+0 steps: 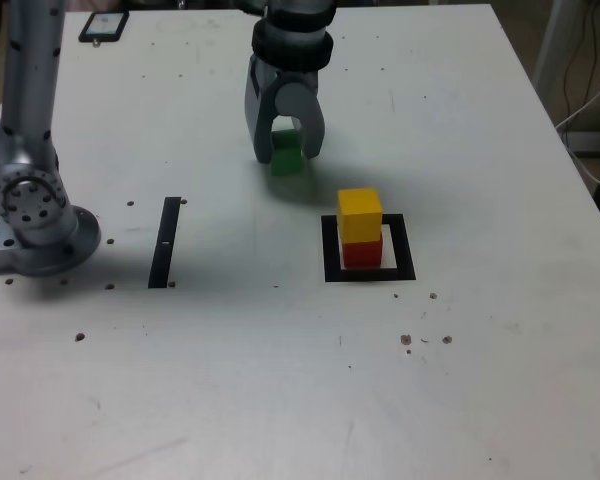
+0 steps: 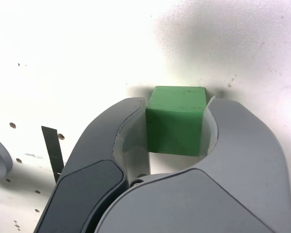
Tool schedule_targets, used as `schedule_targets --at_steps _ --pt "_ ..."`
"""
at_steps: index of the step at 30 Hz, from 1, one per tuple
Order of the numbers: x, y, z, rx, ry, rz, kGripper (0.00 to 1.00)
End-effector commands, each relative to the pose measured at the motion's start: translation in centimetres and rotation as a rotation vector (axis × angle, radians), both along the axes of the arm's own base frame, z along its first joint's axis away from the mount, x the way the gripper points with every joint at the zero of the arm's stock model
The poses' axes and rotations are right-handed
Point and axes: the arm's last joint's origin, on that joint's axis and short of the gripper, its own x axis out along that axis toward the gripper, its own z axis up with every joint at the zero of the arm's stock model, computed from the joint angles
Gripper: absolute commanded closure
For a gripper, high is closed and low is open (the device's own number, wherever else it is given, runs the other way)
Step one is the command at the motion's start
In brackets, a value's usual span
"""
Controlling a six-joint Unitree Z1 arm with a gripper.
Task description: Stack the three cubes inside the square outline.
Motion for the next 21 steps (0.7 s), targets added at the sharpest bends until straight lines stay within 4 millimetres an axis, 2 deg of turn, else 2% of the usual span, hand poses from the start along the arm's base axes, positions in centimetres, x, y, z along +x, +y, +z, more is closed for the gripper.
schedule_targets --at_steps 1,6,10,15,21 --pt "0.0 -0.1 -0.2 -0.011 0.004 -0.009 0.72" --pt "-0.2 -0.2 0.1 -0.031 -0.013 -0.028 0.79" --pt "-0.4 -0.6 1.5 -0.023 -0.043 -0.043 0.80" --pt "-0.5 -2.2 4.7 0.003 -0.086 -0.083 0.80" --pt "-0.4 -5.9 9.2 0.045 -0.140 -0.156 0.80"
